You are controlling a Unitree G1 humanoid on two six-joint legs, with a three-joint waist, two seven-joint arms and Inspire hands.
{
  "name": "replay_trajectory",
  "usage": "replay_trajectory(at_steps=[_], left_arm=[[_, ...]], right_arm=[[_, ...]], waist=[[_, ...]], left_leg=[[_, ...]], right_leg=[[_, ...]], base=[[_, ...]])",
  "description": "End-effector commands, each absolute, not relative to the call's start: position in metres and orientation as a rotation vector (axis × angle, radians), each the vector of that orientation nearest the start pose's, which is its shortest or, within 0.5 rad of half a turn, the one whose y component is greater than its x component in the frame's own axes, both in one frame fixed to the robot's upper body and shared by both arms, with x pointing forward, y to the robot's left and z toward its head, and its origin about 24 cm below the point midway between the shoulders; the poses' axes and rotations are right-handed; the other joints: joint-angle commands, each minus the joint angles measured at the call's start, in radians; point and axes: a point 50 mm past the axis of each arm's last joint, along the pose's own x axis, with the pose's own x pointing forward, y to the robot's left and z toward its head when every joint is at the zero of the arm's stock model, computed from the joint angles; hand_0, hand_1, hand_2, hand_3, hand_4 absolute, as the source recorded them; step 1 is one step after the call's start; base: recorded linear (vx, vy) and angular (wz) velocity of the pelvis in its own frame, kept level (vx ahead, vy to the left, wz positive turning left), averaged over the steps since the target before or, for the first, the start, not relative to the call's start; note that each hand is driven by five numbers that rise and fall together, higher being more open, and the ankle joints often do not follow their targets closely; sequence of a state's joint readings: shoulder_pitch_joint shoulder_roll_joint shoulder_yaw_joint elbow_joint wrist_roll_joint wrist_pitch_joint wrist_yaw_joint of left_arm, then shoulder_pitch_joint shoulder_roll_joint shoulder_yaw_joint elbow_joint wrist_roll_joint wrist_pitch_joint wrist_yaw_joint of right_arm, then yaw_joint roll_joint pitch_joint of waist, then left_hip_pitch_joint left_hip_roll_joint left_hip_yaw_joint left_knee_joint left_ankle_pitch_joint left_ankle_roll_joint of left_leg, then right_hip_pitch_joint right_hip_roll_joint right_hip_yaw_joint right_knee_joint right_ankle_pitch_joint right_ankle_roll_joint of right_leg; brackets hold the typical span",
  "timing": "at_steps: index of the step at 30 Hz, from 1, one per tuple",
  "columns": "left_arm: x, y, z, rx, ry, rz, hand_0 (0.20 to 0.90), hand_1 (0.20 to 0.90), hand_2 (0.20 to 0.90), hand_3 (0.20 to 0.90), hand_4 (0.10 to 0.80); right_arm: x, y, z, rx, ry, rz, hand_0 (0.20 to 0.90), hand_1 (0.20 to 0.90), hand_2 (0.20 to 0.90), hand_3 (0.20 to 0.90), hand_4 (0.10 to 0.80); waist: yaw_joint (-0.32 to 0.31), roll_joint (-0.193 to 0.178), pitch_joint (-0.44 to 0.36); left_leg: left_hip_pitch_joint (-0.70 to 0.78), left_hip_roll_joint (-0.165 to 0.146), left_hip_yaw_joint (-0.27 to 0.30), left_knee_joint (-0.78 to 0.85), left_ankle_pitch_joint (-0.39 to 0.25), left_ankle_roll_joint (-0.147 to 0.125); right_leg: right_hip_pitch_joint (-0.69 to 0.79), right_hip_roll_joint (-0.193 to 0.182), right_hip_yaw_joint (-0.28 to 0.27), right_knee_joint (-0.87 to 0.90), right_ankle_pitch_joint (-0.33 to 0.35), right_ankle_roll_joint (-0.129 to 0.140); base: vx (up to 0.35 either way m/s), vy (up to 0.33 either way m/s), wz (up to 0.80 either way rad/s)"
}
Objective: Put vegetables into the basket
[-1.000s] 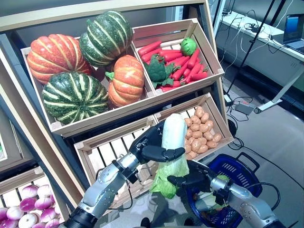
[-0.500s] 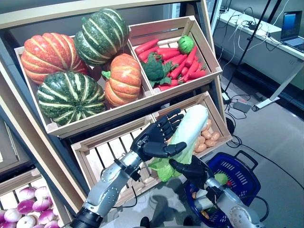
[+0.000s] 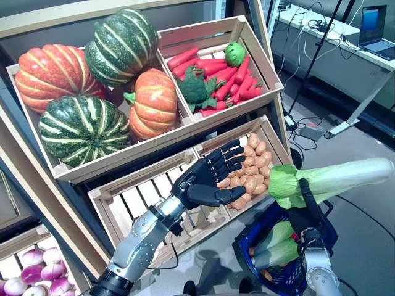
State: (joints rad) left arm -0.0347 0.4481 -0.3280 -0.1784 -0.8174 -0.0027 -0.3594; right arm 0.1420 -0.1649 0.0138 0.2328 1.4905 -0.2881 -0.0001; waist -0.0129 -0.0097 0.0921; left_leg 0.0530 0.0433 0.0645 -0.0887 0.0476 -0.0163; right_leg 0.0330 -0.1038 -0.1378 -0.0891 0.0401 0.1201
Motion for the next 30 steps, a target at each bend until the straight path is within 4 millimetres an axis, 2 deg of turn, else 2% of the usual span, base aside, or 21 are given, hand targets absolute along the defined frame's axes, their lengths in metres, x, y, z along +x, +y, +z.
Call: replay_trajectory(at_steps=[1, 11, 16, 20, 23, 30], left_arm=[[0.243, 0.124, 0.122, -0.396, -0.273, -0.791, 0.900, 0.900, 0.900, 0.900, 0.800], [0.245, 0.124, 0.120, -0.413, -0.259, -0.741, 0.900, 0.900, 0.900, 0.900, 0.800], [0.247, 0.125, 0.118, -0.415, -0.240, -0.700, 0.900, 0.900, 0.900, 0.900, 0.800], [0.246, 0.135, 0.109, -0.429, -0.215, -0.607, 0.900, 0.900, 0.900, 0.900, 0.800], [0.246, 0.139, 0.106, -0.430, -0.208, -0.569, 0.900, 0.900, 0.900, 0.900, 0.800], [0.256, 0.149, 0.125, -0.380, -0.316, -0.522, 0.900, 0.900, 0.900, 0.900, 0.800]], right_arm=[[0.234, -0.231, 0.018, 1.308, -0.276, -0.440, 0.300, 0.300, 0.300, 0.300, 0.400], [0.226, -0.249, 0.012, 1.281, -0.274, -0.703, 0.300, 0.300, 0.300, 0.300, 0.400], [0.222, -0.250, 0.001, 1.222, -0.191, -0.827, 0.300, 0.300, 0.300, 0.300, 0.400], [0.212, -0.252, -0.015, 1.227, -0.117, -0.954, 0.300, 0.300, 0.300, 0.300, 0.400], [0.210, -0.255, -0.020, 1.188, -0.086, -1.000, 0.300, 0.300, 0.300, 0.300, 0.400], [0.237, -0.277, -0.003, 1.190, -0.142, -1.001, 0.300, 0.300, 0.300, 0.300, 0.400]], waist=[[0.008, -0.027, -0.043], [0.004, -0.024, -0.039], [0.005, -0.026, -0.037], [0.006, -0.027, -0.024], [0.010, -0.025, -0.009], [0.038, 0.000, 0.154]], left_leg=[[-0.004, -0.013, -0.032, 0.002, -0.019, 0.012], [-0.005, -0.013, -0.034, 0.001, -0.018, 0.012], [-0.016, -0.016, -0.036, 0.001, -0.007, 0.015], [-0.026, -0.015, -0.038, 0.001, -0.011, 0.015], [-0.041, -0.017, -0.040, 0.001, -0.007, 0.016], [-0.173, -0.025, -0.049, 0.032, 0.020, 0.022]], right_leg=[[0.003, -0.022, 0.018, 0.002, 0.066, -0.002], [0.001, -0.017, 0.026, 0.002, 0.069, -0.004], [-0.009, -0.016, 0.027, 0.002, 0.078, -0.008], [-0.014, -0.008, 0.029, 0.004, 0.071, -0.013], [-0.027, -0.004, 0.029, 0.012, 0.069, -0.017], [-0.173, 0.011, 0.026, 0.106, 0.050, -0.043]], base=[[0.000, 0.000, 0.00], [0.003, -0.001, 0.00], [0.039, -0.017, -0.03], [0.061, -0.023, -0.02], [0.013, -0.006, 0.00], [-0.212, -0.029, 0.02]])
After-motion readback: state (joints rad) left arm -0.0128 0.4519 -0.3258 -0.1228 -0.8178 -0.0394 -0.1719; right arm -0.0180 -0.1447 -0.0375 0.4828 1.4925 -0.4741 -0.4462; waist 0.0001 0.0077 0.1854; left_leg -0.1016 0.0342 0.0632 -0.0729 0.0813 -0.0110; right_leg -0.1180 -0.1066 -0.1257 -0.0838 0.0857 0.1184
